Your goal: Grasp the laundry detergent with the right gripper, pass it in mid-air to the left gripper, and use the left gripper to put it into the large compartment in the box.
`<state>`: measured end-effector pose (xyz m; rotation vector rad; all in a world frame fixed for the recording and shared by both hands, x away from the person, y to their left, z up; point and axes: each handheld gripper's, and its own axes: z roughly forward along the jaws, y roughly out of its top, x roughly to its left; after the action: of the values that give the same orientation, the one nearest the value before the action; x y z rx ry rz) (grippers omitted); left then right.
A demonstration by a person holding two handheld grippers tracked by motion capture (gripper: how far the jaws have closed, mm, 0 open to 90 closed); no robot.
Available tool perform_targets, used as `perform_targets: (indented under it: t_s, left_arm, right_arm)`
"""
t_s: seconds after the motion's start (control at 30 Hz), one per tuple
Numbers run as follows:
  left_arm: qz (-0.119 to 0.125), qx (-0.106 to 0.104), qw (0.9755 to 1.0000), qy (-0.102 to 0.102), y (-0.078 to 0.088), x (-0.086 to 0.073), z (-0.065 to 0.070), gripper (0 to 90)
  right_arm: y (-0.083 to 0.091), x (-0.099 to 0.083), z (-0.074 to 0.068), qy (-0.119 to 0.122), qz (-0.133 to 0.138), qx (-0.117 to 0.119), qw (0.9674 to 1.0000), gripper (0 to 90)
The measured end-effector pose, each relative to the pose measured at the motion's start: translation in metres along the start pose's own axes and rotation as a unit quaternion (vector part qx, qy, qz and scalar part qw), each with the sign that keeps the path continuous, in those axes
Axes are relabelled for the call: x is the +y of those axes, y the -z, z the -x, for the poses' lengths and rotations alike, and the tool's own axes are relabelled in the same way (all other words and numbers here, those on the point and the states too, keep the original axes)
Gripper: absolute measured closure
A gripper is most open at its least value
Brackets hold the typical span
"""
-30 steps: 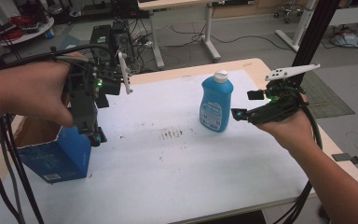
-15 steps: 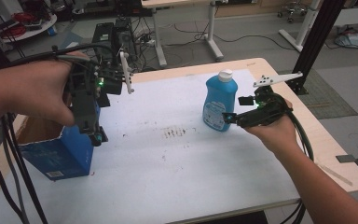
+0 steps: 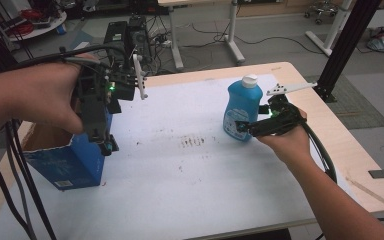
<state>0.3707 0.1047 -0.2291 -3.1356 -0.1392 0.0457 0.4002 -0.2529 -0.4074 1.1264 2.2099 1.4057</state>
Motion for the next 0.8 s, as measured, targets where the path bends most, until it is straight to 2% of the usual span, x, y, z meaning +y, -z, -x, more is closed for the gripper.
perform_targets:
  t_s: [0.13,0.4,0.5,0.57,0.8]
  left_arm:
    - [0.002,-0.001,1.0000,0.002,-0.001,-0.002,-0.001,2.4]
    - [0.002,-0.005,1.0000,0.007,-0.006,-0.007,-0.004,2.4]
    - [0.002,-0.002,1.0000,0.009,-0.006,-0.008,-0.005,2.3]
    - [0.004,-0.003,0.9999,0.010,-0.006,-0.009,-0.005,2.4]
    - [0.003,-0.003,1.0000,0.009,-0.006,-0.009,-0.005,2.4]
  right_arm:
    - [-0.006,0.000,-0.001,-0.001,-0.003,0.000,1.0000,4.2]
    - [-0.012,0.002,-0.001,0.004,0.006,-0.012,0.9999,5.2]
    - [-0.014,0.001,-0.001,0.008,0.003,-0.018,0.9998,8.0]
    - [-0.014,0.001,-0.001,0.009,0.004,-0.016,0.9998,14.7]
    - [-0.016,0.001,-0.001,0.009,0.008,-0.020,0.9997,14.7]
